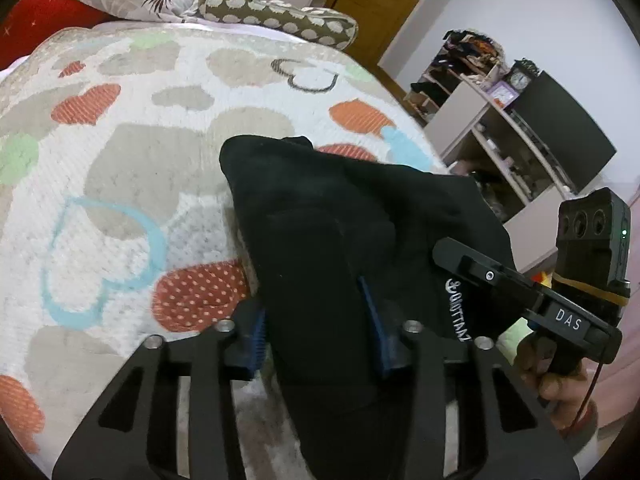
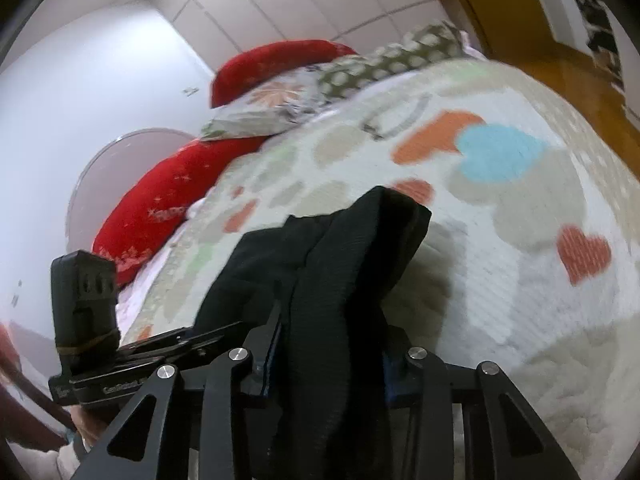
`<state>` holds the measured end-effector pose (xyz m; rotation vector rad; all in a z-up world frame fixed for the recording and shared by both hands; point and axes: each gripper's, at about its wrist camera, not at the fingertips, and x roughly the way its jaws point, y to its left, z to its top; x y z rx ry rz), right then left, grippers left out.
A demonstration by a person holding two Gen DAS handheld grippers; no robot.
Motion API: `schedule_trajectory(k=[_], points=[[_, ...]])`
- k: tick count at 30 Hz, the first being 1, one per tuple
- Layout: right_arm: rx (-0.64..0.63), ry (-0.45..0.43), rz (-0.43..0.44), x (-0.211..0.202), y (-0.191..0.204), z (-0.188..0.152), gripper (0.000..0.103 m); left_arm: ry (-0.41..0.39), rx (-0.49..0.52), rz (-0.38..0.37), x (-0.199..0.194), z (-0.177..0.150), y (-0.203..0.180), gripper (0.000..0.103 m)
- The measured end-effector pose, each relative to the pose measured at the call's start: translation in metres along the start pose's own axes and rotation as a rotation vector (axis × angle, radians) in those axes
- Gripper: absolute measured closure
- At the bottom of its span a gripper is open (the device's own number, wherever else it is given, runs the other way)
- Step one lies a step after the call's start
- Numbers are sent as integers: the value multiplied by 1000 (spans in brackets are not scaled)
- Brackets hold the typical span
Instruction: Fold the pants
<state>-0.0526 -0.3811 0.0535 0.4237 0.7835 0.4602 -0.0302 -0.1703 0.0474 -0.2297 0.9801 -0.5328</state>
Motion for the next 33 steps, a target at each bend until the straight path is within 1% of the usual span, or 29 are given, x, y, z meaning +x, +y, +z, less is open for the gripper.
schedule_trajectory(k=[2, 4, 6, 9, 10, 11, 12, 13, 15, 16, 18, 20, 22, 23, 24, 26, 28, 30, 33], points=[[-20, -13, 27, -3, 17, 7, 68, -20, 2, 14, -18, 7, 4, 65], [-32, -17, 55, -1, 33, 14, 69, -60, 8, 31, -41, 15, 12, 65], [-23, -15, 92, 7, 47, 20, 69, -62, -3, 48, -58, 25, 23, 65], [-24, 8, 113, 30, 61, 23, 70, -89, -15, 115, -75, 34, 46, 65], [-21, 18, 114, 40, 65, 24, 70, -80, -25, 142, -74, 35, 55, 65], [-23, 24, 109, 49, 66, 24, 70, -65, -40, 161, -71, 34, 64, 65], [-34, 29, 79, 62, 67, 24, 70, -49, -59, 177, -64, 31, 74, 65], [-39, 38, 42, 72, 66, 24, 70, -39, -69, 203, -57, 28, 82, 65], [-50, 93, -49, 98, 60, 21, 69, -17, -88, 276, -39, 19, 96, 65], [-62, 108, -92, 104, 57, 19, 68, -27, -98, 269, -38, 16, 99, 64], [-50, 105, -82, 100, 53, 18, 67, -52, -111, 245, -42, 14, 101, 63], [-24, 105, -79, 89, 49, 19, 66, -47, -111, 251, -44, 15, 97, 63], [-24, 81, -91, 74, 50, 22, 66, -56, -110, 280, -51, 18, 92, 63], [-37, 57, -93, 64, 53, 25, 66, -70, -105, 299, -55, 21, 88, 64], [-52, 37, -89, 56, 56, 26, 65, -100, -93, 309, -63, 22, 82, 63], [-80, 14, -72, 44, 66, 30, 62, -134, -80, 301, -71, 26, 76, 63], [-105, 17, -50, 43, 76, 33, 62, -156, -66, 288, -76, 30, 67, 63], [-136, 21, -41, 46, 87, 32, 62, -163, -46, 281, -73, 34, 62, 58], [-200, 51, -53, 60, 102, 26, 62, -139, -40, 300, -58, 40, 64, 58]])
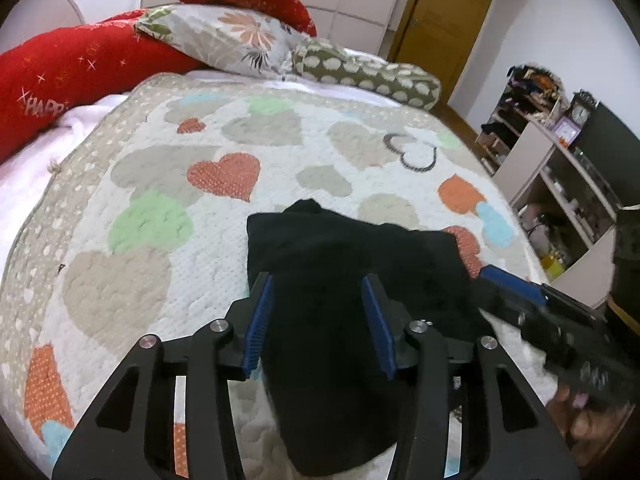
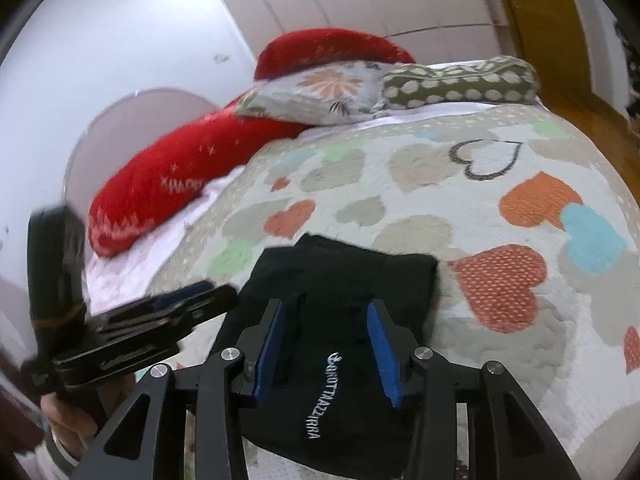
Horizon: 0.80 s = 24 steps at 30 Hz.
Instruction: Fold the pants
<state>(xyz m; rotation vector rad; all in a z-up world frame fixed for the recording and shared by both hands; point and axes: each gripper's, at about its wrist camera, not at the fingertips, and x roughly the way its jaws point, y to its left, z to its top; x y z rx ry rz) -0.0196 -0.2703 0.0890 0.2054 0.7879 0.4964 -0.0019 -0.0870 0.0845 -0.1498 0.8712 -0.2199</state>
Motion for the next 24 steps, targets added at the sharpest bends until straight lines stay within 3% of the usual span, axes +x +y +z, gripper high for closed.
schedule_trajectory(k=[5, 8, 14, 24], points=[[-74, 88, -65, 28, 7, -14, 61, 69, 5, 61, 35, -5, 6, 58], [-94, 126, -98, 43, 1, -25, 61, 61, -2, 74, 43, -8, 11, 45], [-75, 105, -71, 38, -4, -25, 58, 59, -21, 71, 43, -10, 13, 43], [-105, 66, -73, 2, 20, -33, 56, -16, 1, 150, 6, -23, 6, 43]])
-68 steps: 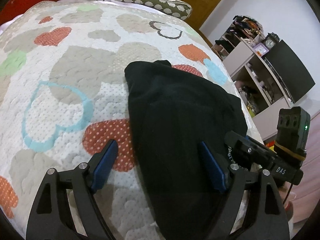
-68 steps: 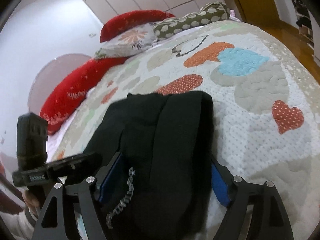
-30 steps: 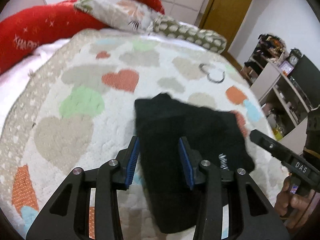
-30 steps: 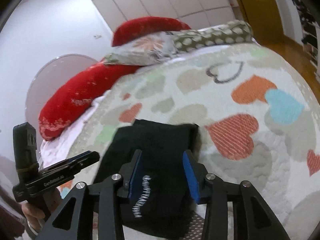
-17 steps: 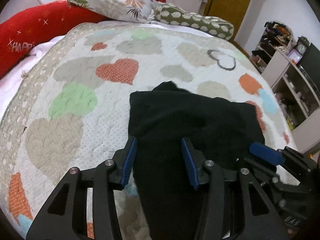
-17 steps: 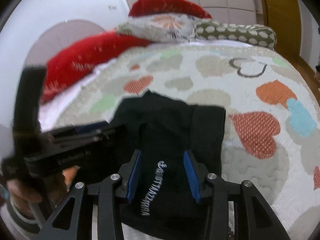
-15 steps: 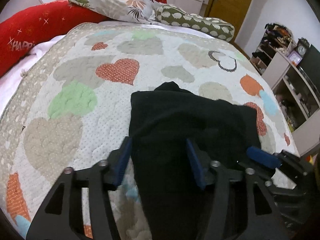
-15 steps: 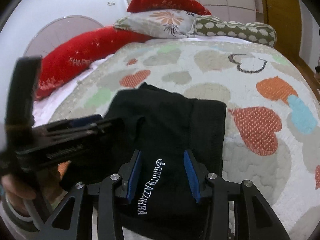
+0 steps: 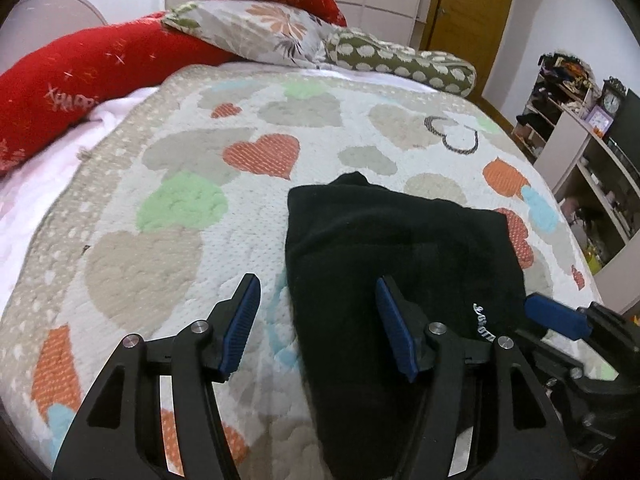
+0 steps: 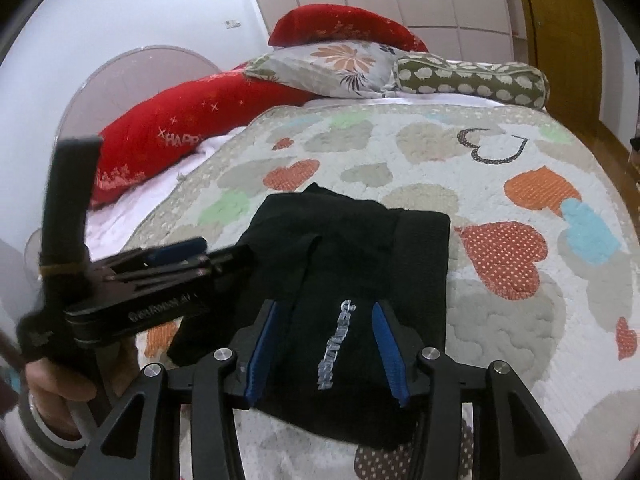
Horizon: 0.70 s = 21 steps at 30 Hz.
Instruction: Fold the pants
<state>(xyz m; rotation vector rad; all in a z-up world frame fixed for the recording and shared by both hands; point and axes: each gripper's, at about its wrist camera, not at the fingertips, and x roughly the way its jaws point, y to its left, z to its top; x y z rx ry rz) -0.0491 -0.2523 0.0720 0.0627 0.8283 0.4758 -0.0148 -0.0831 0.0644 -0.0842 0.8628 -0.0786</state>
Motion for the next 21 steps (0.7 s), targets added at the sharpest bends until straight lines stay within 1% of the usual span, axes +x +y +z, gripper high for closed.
schedule_trajectory(k=[3, 6, 7, 11, 14, 21], points=[[0, 15, -10, 3, 1, -6, 56, -19, 0, 8, -10, -4, -1, 43], [-5, 71, -48, 17, -2, -17, 55, -31, 3, 24, -17, -9, -3, 43], [-7, 75, -51, 18, -2, -19, 55, -33, 5, 24, -20, -11, -3, 43], [3, 51, -35, 5, 0, -16, 54, -46, 18, 37, -28, -16, -8, 43], [9, 13, -29, -9, 1, -13, 54, -63, 32, 46, -36, -19, -12, 43], [46, -78, -45, -38, -3, -7, 53, -92, 49, 53, -51, -22, -21, 43]])
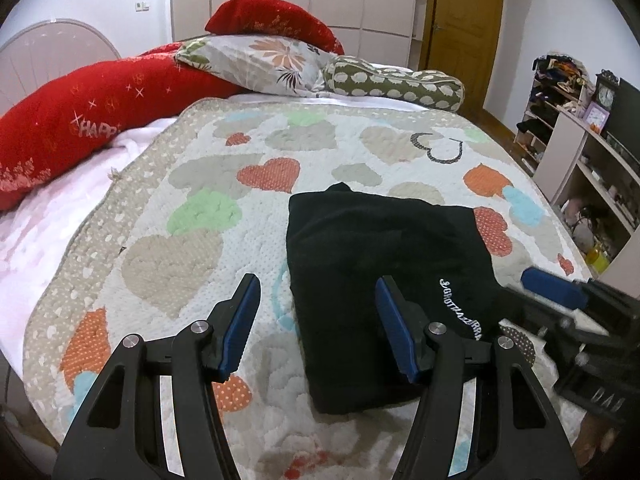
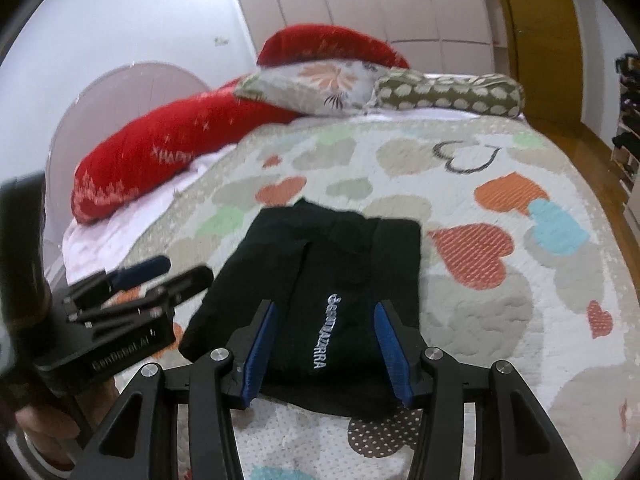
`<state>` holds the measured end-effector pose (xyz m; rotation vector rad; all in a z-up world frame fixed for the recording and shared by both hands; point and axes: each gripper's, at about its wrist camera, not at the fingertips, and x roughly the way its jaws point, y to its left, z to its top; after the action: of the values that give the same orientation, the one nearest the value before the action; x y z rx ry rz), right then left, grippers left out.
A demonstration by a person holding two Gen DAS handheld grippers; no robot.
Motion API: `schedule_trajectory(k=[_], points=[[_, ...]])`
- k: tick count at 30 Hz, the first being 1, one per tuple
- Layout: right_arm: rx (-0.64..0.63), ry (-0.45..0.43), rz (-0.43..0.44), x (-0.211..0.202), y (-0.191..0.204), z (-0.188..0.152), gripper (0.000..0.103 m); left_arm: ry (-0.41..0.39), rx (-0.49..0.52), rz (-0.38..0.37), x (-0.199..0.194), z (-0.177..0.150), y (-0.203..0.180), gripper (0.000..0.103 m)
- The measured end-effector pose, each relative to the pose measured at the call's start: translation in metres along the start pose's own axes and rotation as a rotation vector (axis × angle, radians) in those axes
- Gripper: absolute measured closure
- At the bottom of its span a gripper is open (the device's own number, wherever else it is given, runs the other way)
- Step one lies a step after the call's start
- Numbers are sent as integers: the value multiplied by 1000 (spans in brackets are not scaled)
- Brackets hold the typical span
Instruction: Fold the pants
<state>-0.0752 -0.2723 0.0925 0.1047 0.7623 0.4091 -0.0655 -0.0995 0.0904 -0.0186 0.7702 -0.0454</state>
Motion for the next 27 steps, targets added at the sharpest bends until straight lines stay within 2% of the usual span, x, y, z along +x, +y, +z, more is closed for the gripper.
schedule_trajectory(k=[7, 17, 27], points=[[25, -46, -4, -14, -5, 3, 47, -25, 9, 9, -10, -2, -7, 43], [25, -37, 4, -13, -6, 1, 45, -26, 3, -10, -16, -3, -8, 43], [27, -46, 7, -12, -4, 2, 42, -41, -1, 6, -19, -2, -7, 43]])
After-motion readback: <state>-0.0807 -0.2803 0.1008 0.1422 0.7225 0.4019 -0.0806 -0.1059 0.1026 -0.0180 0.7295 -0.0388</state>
